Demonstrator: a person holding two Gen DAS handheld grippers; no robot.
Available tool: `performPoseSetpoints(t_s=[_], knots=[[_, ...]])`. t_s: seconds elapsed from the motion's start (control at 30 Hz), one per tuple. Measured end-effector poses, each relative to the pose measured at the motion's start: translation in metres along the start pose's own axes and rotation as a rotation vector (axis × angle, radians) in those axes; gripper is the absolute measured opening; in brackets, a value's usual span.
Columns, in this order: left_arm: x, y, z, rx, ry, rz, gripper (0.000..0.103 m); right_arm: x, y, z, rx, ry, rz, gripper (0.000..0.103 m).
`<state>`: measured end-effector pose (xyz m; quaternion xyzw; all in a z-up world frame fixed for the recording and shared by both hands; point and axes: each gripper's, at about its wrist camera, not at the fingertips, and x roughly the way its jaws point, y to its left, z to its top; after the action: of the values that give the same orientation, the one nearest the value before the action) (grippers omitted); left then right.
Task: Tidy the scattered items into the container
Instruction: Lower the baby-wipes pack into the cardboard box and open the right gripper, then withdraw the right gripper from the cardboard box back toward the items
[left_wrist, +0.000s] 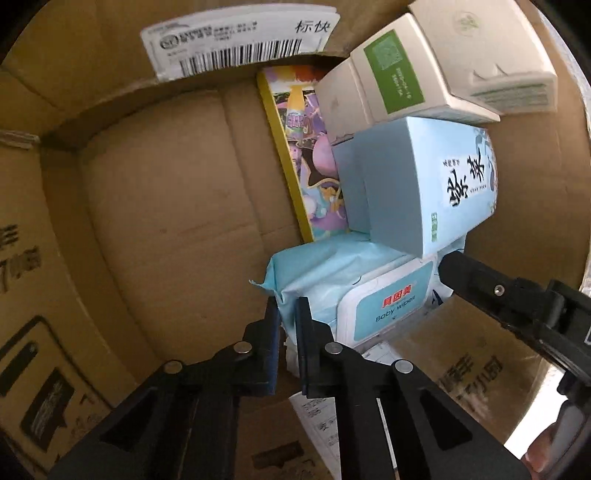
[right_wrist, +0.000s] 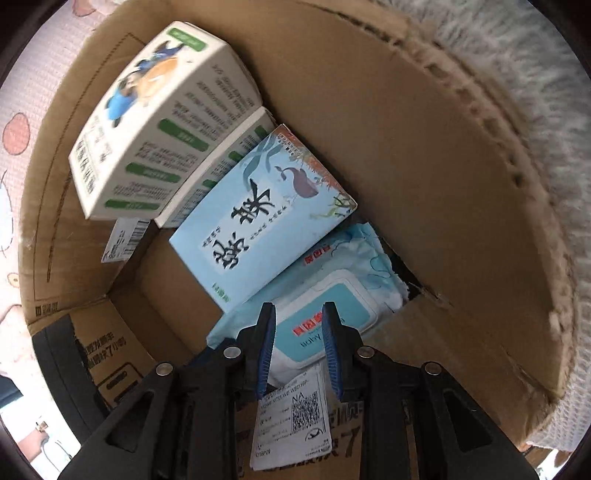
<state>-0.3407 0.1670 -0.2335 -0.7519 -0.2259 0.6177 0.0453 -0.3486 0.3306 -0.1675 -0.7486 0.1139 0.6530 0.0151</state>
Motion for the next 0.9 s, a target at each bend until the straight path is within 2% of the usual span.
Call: performPoseSetpoints(t_s=[0.1,0.33,0.53,0.6,0.67,0.7,0.77,0.9], knots=[[0.005,0.001,0.0,-0.003,0.032,-0.057,0.008,0.002,0.003,0.003,-0.014,-0.009,-0.001,0.022],[0.003,0.002,0.002,0.001,0.047,-0.079,0.004,0.006,0.009,0.007,-0.039,-0.021,-0.053,0.022],[-0.007,0.008,0.0,0.003,0.041,-0.095,0.007,0.003,0.015,0.007,-0.041,-0.027,-0.06,0.022],[-0.012,0.01,-0.003,-0.002,0.025,-0.096,0.016,-0.002,0.018,0.004,-0.045,-0.039,-0.06,0.022],[-0.02,0.012,-0.006,-0.002,-0.004,-0.092,0.032,-0.009,0.021,0.001,-0.056,-0.045,-0.058,0.022],[-0.027,0.013,-0.007,-0.008,-0.034,-0.08,0.036,-0.014,0.023,-0.001,-0.062,-0.053,-0.057,0.022],[-0.043,0.016,-0.01,-0.023,-0.106,-0.052,0.049,-0.022,0.026,-0.005,-0.074,-0.068,-0.061,0.022],[-0.066,0.013,-0.02,0.021,-0.184,0.014,0.054,-0.039,0.031,-0.015,-0.091,-0.099,-0.058,0.028]])
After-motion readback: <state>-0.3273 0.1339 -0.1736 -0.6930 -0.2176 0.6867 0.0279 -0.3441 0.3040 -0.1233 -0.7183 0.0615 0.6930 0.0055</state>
